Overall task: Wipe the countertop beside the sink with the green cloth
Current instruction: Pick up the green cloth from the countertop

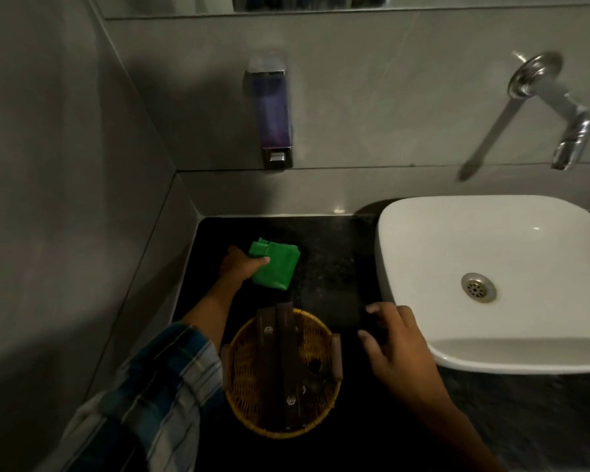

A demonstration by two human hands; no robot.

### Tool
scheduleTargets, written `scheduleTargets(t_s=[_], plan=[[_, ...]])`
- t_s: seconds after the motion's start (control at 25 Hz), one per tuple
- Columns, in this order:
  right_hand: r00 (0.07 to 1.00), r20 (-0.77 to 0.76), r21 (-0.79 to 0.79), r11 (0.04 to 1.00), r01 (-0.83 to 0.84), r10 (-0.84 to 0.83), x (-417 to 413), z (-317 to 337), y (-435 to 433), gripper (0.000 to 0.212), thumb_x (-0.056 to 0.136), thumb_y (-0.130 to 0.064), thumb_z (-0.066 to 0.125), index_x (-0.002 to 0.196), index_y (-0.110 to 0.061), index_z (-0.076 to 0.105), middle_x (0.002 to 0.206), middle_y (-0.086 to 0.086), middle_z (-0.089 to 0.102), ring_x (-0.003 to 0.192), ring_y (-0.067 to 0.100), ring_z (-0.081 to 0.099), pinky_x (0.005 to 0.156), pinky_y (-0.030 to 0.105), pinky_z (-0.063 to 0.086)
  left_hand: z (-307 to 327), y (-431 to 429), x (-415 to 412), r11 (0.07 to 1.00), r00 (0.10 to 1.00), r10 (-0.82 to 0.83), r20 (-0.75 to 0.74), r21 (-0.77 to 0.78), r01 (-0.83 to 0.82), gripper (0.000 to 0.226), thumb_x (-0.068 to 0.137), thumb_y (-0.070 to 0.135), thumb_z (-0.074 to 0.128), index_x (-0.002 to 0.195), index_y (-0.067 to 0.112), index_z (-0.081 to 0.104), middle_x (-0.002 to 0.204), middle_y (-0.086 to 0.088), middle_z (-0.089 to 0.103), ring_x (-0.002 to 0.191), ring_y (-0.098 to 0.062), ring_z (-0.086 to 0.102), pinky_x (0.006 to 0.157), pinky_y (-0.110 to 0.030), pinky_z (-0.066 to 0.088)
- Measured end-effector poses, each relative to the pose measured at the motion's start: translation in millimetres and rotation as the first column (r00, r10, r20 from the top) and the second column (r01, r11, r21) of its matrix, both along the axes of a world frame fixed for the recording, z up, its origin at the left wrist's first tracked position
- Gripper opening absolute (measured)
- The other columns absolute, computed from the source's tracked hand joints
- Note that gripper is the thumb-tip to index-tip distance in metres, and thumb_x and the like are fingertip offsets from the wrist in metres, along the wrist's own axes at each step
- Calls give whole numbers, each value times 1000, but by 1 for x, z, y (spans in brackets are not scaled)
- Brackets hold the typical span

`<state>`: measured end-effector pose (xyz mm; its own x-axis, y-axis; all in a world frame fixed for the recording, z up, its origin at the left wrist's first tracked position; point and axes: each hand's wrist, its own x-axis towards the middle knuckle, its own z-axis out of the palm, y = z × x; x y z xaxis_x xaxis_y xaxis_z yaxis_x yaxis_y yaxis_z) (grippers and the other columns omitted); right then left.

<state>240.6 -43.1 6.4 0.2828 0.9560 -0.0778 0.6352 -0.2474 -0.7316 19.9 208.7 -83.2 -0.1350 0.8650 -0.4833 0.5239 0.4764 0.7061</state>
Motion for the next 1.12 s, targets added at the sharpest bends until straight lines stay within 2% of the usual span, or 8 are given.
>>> scheduleTargets(t_s=[0.12,0.32,0.44,0.56,0.64,0.76,0.88,1.12], plan=[[999,-23,66,997,36,-34,18,5,-8,31,90,-24,64,115,-32,50,114,-8,47,97,6,58,83,35,56,0,5,15,994,961,52,272,-105,-24,49,75,9,80,117,-7,60,122,-27,64,104,-36,66,76,-40,55],[991,-127,134,989,67,-50,55,22,10,20,90,-20,64,103,-32,53,102,-10,58,87,3,62,68,12,51,57,-15,70,984,988,-133,72,126,124,38,70,17,83,104,5,69,101,-14,71,91,-31,68,80,-41,58],[961,-251,219,961,171,-114,110,38,15,3,92,-18,61,93,-21,62,86,-12,66,80,4,65,66,17,54,116,-53,138,984,920,-72,386,176,3,29,70,20,84,95,12,73,92,-7,76,78,-22,73,62,-28,60],[804,-579,74,973,219,-137,191,53,10,24,92,-35,61,112,-21,60,95,-9,68,86,12,70,65,26,62,147,-119,242,989,696,-150,702,114,98,37,71,14,82,105,5,72,96,-14,78,87,-29,74,64,-31,61],[606,-778,-6,967,256,-165,250,51,2,33,87,-40,66,116,-27,57,101,-3,71,87,18,74,63,27,61,147,-160,318,970,654,-218,724,87,228,37,71,17,82,105,5,72,98,-14,78,90,-31,74,70,-34,62],[516,-782,-10,835,550,-349,346,28,-23,47,81,-20,75,120,-17,50,103,8,71,85,22,72,72,36,60,127,-205,432,941,767,-338,546,163,298,37,69,24,85,100,9,72,85,-7,79,81,-29,72,66,-33,62],[528,-645,-13,699,715,-552,443,4,-74,48,80,-7,72,115,-18,41,89,14,66,66,18,64,57,30,55,109,-261,536,863,850,-473,232,315,394,65,69,28,83,123,19,49,98,-4,70,91,-26,67,84,-38,55],[802,80,-13,804,594,-592,580,-37,-152,25,75,-7,73,97,-7,60,100,18,68,90,31,64,75,33,44,62,-341,667,440,474,-856,-209,190,878,41,88,32,58,126,18,53,129,-18,61,124,-38,51,105,-44,39]])
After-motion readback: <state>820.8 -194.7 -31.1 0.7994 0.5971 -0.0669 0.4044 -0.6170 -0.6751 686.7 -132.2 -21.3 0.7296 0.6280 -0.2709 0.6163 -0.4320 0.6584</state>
